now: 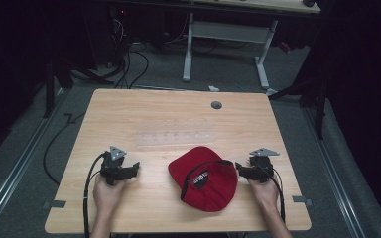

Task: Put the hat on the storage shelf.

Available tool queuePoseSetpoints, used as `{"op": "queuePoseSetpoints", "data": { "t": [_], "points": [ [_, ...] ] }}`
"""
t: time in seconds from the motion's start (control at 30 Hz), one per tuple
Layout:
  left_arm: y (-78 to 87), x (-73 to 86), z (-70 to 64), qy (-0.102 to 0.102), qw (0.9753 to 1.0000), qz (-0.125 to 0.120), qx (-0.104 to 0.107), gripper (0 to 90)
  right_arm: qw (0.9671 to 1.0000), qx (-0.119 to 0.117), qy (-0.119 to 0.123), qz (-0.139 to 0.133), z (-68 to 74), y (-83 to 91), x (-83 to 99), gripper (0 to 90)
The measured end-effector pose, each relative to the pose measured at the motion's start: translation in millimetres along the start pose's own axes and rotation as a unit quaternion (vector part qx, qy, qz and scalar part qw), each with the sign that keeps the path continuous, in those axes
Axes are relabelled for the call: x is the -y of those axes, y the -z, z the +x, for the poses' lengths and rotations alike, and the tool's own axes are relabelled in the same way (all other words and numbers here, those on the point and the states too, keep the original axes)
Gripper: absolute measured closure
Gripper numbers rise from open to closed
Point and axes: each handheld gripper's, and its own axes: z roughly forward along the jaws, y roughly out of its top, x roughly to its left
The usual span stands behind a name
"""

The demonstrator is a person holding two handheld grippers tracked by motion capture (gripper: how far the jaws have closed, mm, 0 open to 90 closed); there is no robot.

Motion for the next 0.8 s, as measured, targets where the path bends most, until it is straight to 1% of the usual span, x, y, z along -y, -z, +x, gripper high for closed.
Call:
{"op": "queuePoseSetpoints", "data": {
  "t": [0.03,0.07,0.1,0.13,0.2,0.23,0.27,0.33,0.37,0.47,0.5,0.53,0.6,0.63,0.67,0.7,0.73,0.8],
  "points": [
    [0.0,0.0,-0.1,0.001,1.0,0.0,0.0,25.0,1.0,0.0,0.0,0.0,0.0,0.0,0.0,36.5],
    [0.0,0.0,0.0,0.0,1.0,0.0,0.0,25.0,0.9998,-0.001,-0.014,-0.011,-2.2,6.8,-0.3,37.9],
    [0.0,-0.1,0.1,0.0,1.0,0.0,-0.001,25.0,0.9998,-0.001,-0.014,-0.011,-2.2,6.8,-0.3,37.9],
    [-0.2,-0.1,-0.1,0.001,1.0,-0.001,-0.001,25.1,0.9997,0.0,-0.022,-0.015,-3.8,9.6,-0.4,38.4],
    [-0.4,-0.3,0.1,0.002,1.0,-0.002,-0.003,25.5,0.9993,-0.001,-0.029,-0.025,-7.1,14.6,-0.7,39.4],
    [-0.4,-0.5,0.3,0.002,1.0,-0.001,-0.003,25.7,0.9988,-0.004,-0.033,-0.035,-9.9,20.8,-1.3,42.9],
    [-0.4,-0.5,0.3,0.002,1.0,-0.001,-0.003,25.8,0.9985,-0.007,-0.038,-0.039,-10.1,23.1,-1.5,43.1],
    [-0.4,-0.5,0.3,0.002,1.0,-0.001,-0.004,26.0,0.9977,-0.008,-0.043,-0.052,-10.7,29.0,-2.2,43.8],
    [-0.5,-0.5,0.3,0.001,1.0,-0.002,-0.004,26.0,0.9977,-0.008,-0.043,-0.052,-10.7,29.0,-2.2,43.8],
    [-0.5,-0.5,0.3,0.002,1.0,-0.002,-0.004,26.0,0.9954,-0.032,-0.058,-0.069,-12.1,37.0,-2.7,45.8],
    [-0.5,-0.5,0.3,0.001,1.0,-0.002,-0.004,26.0,0.9935,-0.054,-0.074,-0.068,-13.2,41.1,-2.5,47.1],
    [-0.5,-0.5,0.3,0.001,1.0,-0.002,-0.004,26.0,0.9935,-0.054,-0.074,-0.068,-13.2,41.1,-2.5,47.1],
    [-0.7,-0.6,0.5,0.002,1.0,-0.002,-0.005,25.9,0.9922,-0.066,-0.074,-0.076,-12.1,46.2,-2.0,47.5],
    [-0.8,-0.7,0.6,0.003,1.0,-0.003,-0.006,26.0,0.9918,-0.07,-0.07,-0.081,-11.3,48.8,-1.9,47.4],
    [-1.1,-0.9,0.7,0.004,1.0,-0.004,-0.007,26.0,0.9906,-0.082,-0.063,-0.089,-9.6,52.9,-1.9,45.9],
    [-1.2,-1.0,0.9,0.004,1.0,-0.004,-0.008,26.0,0.9902,-0.088,-0.059,-0.091,-8.9,54.6,-2.3,44.5],
    [-1.3,-1.1,0.9,0.004,1.0,-0.004,-0.008,26.0,0.9902,-0.088,-0.059,-0.091,-8.9,54.6,-2.3,44.5],
    [-1.3,-1.0,0.9,0.004,1.0,-0.004,-0.008,26.0,0.9889,-0.098,-0.051,-0.099,-6.1,59.2,-3.2,43.7]
  ]
}}
